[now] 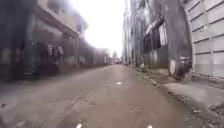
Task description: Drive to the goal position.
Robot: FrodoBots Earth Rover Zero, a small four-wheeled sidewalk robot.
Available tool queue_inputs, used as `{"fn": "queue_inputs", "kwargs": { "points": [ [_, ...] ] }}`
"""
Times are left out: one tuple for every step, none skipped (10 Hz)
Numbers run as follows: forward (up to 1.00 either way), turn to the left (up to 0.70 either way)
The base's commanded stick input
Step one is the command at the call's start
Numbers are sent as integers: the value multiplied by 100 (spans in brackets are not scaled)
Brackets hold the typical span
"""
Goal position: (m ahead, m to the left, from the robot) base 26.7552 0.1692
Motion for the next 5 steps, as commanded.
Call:
{"fn": "queue_inputs", "kwargs": {
  "points": [
    [100, 7],
    [100, 7],
    [100, 7],
    [100, 7],
    [100, 7]
  ]
}}
